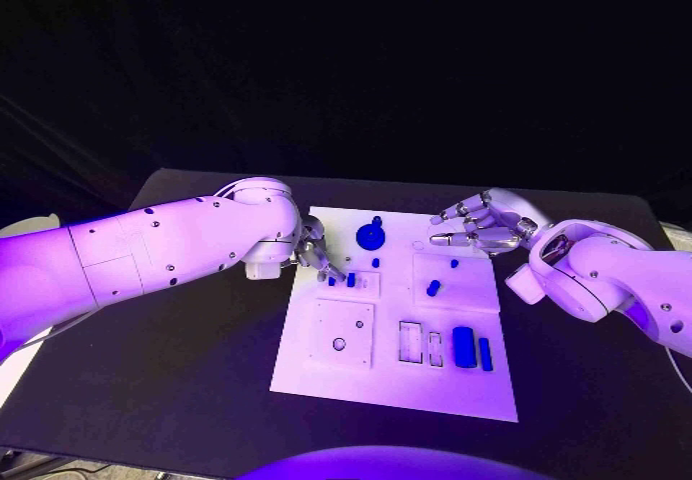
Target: Assemble the parts on the task board
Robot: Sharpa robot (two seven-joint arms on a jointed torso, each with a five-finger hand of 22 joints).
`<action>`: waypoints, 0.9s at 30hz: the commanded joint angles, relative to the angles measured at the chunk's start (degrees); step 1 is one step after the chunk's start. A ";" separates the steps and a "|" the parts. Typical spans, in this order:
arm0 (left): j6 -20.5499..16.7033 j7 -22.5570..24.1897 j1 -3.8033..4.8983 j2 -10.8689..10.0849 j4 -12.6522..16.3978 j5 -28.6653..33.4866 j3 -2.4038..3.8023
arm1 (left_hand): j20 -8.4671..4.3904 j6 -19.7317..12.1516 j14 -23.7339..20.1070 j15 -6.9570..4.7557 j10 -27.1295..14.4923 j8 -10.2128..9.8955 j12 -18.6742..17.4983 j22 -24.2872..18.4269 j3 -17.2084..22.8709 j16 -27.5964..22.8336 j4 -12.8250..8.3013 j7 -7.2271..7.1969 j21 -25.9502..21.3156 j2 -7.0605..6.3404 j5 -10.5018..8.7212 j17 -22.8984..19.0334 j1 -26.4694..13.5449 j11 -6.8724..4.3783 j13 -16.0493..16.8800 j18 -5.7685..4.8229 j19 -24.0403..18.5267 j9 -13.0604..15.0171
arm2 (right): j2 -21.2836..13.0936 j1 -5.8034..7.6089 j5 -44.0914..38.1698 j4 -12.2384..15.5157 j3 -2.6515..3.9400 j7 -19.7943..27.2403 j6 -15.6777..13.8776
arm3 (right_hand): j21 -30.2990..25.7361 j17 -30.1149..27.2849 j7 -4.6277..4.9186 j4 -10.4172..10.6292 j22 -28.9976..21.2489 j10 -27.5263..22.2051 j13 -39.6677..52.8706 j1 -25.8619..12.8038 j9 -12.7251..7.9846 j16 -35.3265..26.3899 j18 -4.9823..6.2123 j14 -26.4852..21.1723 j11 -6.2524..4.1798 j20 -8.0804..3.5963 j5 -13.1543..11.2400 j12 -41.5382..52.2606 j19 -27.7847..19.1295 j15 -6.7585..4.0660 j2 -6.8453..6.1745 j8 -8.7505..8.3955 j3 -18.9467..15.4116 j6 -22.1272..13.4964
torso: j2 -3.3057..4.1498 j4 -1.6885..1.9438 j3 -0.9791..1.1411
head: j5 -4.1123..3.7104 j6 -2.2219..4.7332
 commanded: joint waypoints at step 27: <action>-27.82 29.64 -2.24 -5.11 3.18 10.28 0.17 | 6.87 -14.50 -16.25 7.02 -31.92 -10.98 -39.97 -37.29 -10.05 -47.95 -3.59 9.05 -61.46 3.97 0.31 -31.81 22.60 8.46 -43.38 8.74 -16.18 -17.09 | 0.18 -0.35 -0.44 -0.36 0.00 0.45 0.81 | -0.26 8.19 0.08 -0.15 2.35 -0.13 0.23 0.22 0.10 -0.17 0.71 4.38 -0.39 -0.02 0.26 -0.17 -0.14 -0.21 0.65 0.03 -0.40 0.33 | 0.02 -0.02 0.00 | -0.95 0.88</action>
